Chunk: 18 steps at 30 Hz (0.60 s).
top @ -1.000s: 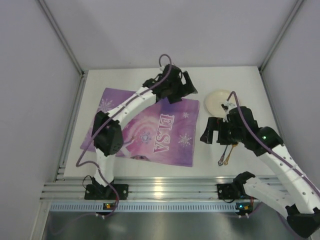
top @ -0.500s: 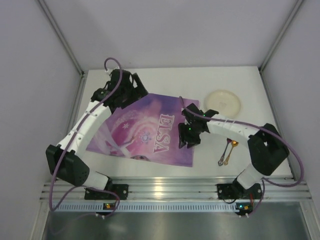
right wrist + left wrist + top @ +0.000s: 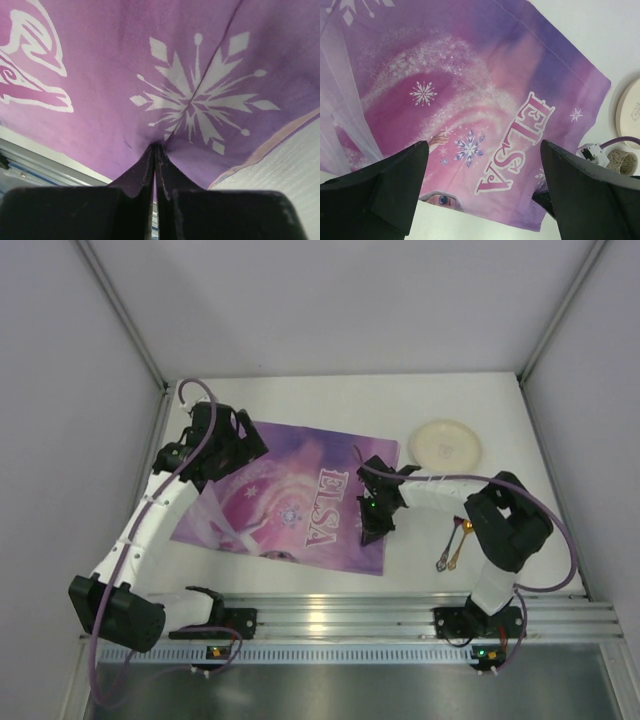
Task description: Set the dinner table for one person
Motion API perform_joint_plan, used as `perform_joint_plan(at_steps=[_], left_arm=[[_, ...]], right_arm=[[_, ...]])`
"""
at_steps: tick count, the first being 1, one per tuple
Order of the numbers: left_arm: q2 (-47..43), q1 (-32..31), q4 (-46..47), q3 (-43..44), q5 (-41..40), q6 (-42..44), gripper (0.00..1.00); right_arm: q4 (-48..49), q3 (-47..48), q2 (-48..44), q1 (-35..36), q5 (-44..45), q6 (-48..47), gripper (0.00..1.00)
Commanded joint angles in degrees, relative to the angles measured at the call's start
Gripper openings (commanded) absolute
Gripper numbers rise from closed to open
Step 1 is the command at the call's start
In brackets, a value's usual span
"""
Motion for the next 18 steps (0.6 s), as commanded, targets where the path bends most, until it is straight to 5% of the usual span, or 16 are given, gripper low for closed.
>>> perform_joint_plan(at_steps=[1,18], left_arm=[[-0.85,0.52,-0.58,-0.55,-1.31,1.48,0.99],[-2.34,0.96,0.47,-6.09,-4.12,-1.50,0.98]], right_arm=[[1.16,-4.07,-0.73,0.73,5.32,0.98,0.00],[-9.40,-12.42,-13.38,-11.40,16.77,1.16,0.00]])
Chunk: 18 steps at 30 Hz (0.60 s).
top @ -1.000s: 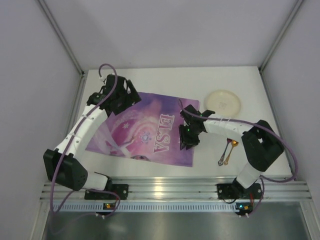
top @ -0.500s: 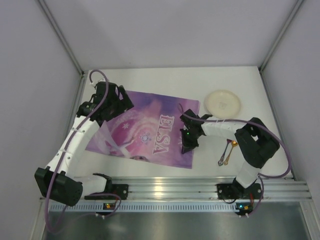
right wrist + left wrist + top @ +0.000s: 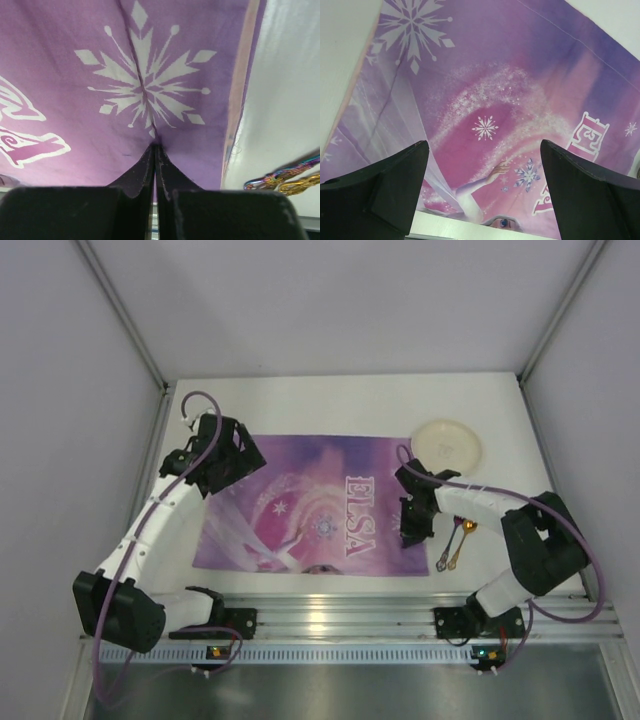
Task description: Set the dinner table for one person
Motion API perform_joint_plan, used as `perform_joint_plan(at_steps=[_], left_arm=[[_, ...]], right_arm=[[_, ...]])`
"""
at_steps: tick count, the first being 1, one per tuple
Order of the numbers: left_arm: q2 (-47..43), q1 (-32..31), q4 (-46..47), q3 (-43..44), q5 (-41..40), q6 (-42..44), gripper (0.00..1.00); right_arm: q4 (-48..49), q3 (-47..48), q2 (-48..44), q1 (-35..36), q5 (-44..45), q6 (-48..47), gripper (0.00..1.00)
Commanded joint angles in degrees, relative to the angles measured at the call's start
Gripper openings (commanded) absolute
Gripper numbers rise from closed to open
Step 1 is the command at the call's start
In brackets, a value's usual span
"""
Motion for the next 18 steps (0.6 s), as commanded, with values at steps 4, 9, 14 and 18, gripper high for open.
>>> perform_joint_plan(at_steps=[4,9,14,18], left_arm=[[-2.38,0.32,0.54,-1.22,-0.93,-1.22,0.98],[-3.26,0.32,0.36,-1.31,-1.72,-0.78,0.99],[-3.27,0.32,0.19,-0.52,-2.16,-0.17,0.98],[-2.83,0.32,0.19,0.18,-1.90,0.01,0.98]], right_arm=[[-4.40,0.17,-2.29,-1.54,7.14,-3.45,0.00],[-7.47,3.33,-5.71,-1.28,3.80,-3.72,0.00],[-14.41,15.27,-11.59,-1.10,-1.82,-6.35,0.01],[-22.14,30.55,-12.14,-1.45,2.00,-10.04,0.45]])
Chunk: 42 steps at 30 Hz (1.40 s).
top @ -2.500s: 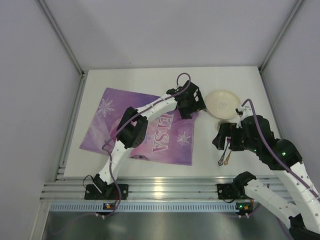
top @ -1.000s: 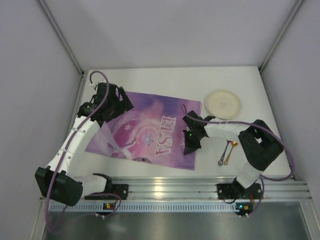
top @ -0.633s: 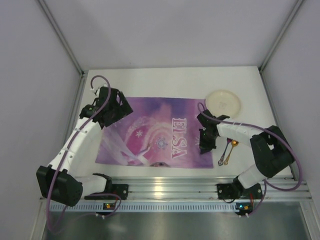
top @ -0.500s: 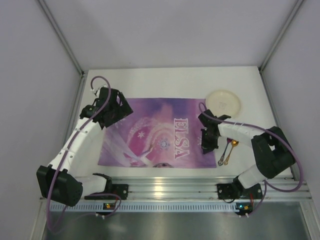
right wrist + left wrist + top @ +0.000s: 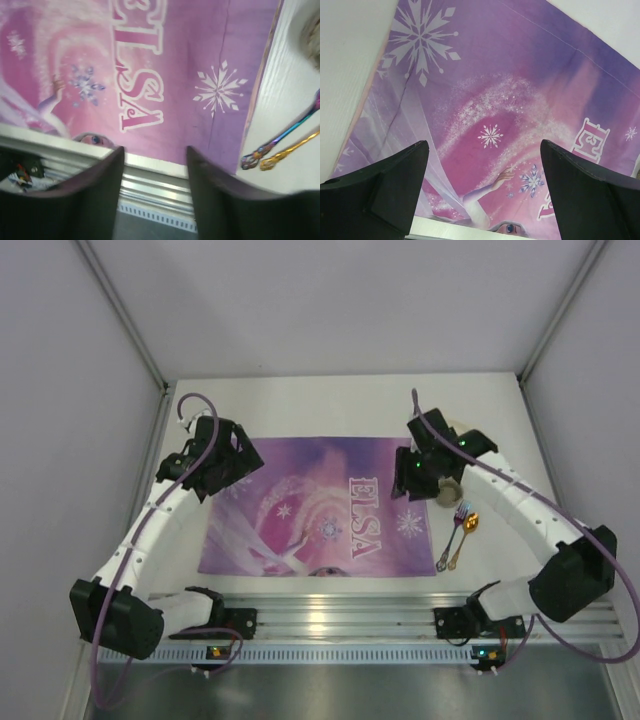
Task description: Set the dinner table for one person
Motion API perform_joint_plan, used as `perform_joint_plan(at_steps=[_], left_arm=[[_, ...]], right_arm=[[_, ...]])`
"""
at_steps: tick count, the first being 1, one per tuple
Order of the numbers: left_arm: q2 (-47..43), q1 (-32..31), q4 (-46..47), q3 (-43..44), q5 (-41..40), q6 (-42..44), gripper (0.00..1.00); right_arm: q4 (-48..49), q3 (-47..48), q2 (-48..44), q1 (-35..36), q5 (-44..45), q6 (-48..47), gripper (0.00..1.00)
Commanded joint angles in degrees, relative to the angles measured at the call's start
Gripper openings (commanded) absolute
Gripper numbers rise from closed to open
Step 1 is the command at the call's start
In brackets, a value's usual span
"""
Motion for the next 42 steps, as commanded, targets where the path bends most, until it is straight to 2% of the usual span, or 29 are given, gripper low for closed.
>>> perform_joint_plan(at_steps=[1,3,4,8,11,13,14,15,19,26,30,38,41,42], left_arm=[[-0.53,0.28,0.28,1.30,-0.63,0.43,0.99],[-0.35,0.28,0.54,1.56,0.16,0.34,0.98],[-0.27,0.28,0.71,1.65,0.51,0.25,0.98],[0.70,0.19,1.42,1.65,3.23,-0.45,0.98],[1.05,0.10,1.42,1.83,5.34,-0.81,0.99],[1.05,0.10,1.33,1.56,6.66,-0.46,0.98],[1.05,0.10,1.33,1.39,6.93,-0.11,0.99],[1.14,0.19,1.16,0.87,7.11,0.59,0.98],[0.88,0.10,1.07,-1.42,7.37,1.92,0.98],[0.61,0.10,2.91,-4.76,8.25,2.97,0.98],[2.46,0.10,3.09,-4.24,9.57,3.85,0.98],[4.48,0.19,3.70,-3.36,9.83,5.08,0.98],[5.45,0.19,3.79,-3.18,9.74,5.52,0.99],[5.71,0.28,3.79,-3.09,9.83,5.70,0.99]], right_arm=[[-9.35,15.87,-2.63,-1.41,3.52,-4.67,0.61],[-11.13,20.39,-0.78,-3.69,8.60,-6.60,0.92],[-11.23,22.67,-0.17,-6.83,9.67,-7.31,0.97],[-10.00,23.57,4.04,-16.61,10.56,-7.93,1.00],[-8.34,23.67,8.08,-22.41,5.04,-6.44,1.00],[-5.36,22.70,9.85,-27.57,-2.34,-4.95,0.99],[-4.56,22.44,11.68,-28.65,-3.23,-4.24,0.98],[-2.81,22.09,12.57,-32.84,-4.54,-3.02,0.95],[-0.24,23.92,18.89,-36.91,-4.03,-3.44,0.89],[1.42,24.37,27.25,-37.98,-1.13,-2.83,0.83],[3.27,23.14,30.94,-38.07,-0.08,-2.22,0.76],[3.98,25.24,36.74,-38.07,3.09,-1.34,0.71],[4.15,26.12,38.85,-38.07,3.53,-1.07,0.62],[4.24,26.47,39.38,-38.07,3.53,-1.16,0.54]])
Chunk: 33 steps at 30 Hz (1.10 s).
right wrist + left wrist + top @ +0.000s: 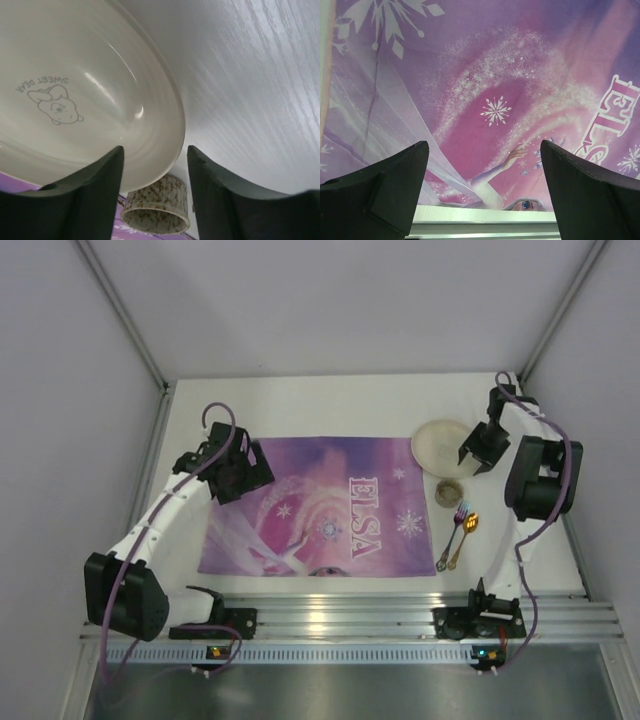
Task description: Set the dinner table for one person
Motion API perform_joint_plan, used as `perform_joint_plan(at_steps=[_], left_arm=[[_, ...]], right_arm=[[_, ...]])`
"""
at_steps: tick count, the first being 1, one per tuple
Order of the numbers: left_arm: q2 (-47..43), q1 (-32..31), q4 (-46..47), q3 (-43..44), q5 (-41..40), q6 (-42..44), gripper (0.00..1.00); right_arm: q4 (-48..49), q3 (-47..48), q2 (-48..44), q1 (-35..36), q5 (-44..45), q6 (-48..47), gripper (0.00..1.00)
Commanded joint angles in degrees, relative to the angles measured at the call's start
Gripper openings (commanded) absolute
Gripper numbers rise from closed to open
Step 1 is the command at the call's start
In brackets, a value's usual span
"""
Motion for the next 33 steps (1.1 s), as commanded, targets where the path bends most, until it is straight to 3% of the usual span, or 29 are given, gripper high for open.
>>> perform_joint_plan(at_steps=[1,3,5,8,9,12,18,23,28,31,33], left_arm=[[1.23,0.21,2.13,1.52,0.41,1.33,0.98],[1.67,0.21,2.04,1.87,0.24,1.59,0.99],[1.94,0.21,1.69,2.31,-0.03,1.85,0.98],[2.20,0.21,0.99,2.92,-0.46,2.21,0.98],[2.29,0.21,0.81,3.01,-0.47,2.29,0.98],[2.11,0.21,0.38,3.28,-0.73,2.47,0.98],[2.11,0.30,-0.15,4.51,-0.20,2.47,0.98],[2.81,0.21,-1.21,7.22,-0.82,2.73,0.98],[3.52,0.30,-2.61,10.65,-1.87,3.44,0.99],[3.08,0.21,-3.93,12.94,-2.93,3.61,0.98],[2.03,0.21,-4.81,14.00,-3.72,3.53,0.98]], right_arm=[[1.88,3.52,1.73,0.05,1.56,0.96,0.49],[2.14,3.97,3.04,0.05,3.32,1.05,0.35],[2.23,4.32,4.19,0.05,3.76,0.87,0.30],[2.49,4.41,5.33,-0.04,4.37,0.52,0.18],[2.58,4.49,5.51,-0.12,4.72,0.35,0.10],[2.85,4.67,5.69,-0.39,5.60,-0.01,0.00],[2.85,6.60,1.39,-0.65,5.79,-0.80,0.00],[2.23,7.04,-8.27,1.54,3.41,-1.06,0.00],[0.21,6.43,-19.42,9.01,2.62,-1.41,0.00],[-0.40,4.24,-24.96,17.00,2.18,-0.02,0.00],[0.73,0.92,-27.18,22.43,-2.89,1.22,0.00]])
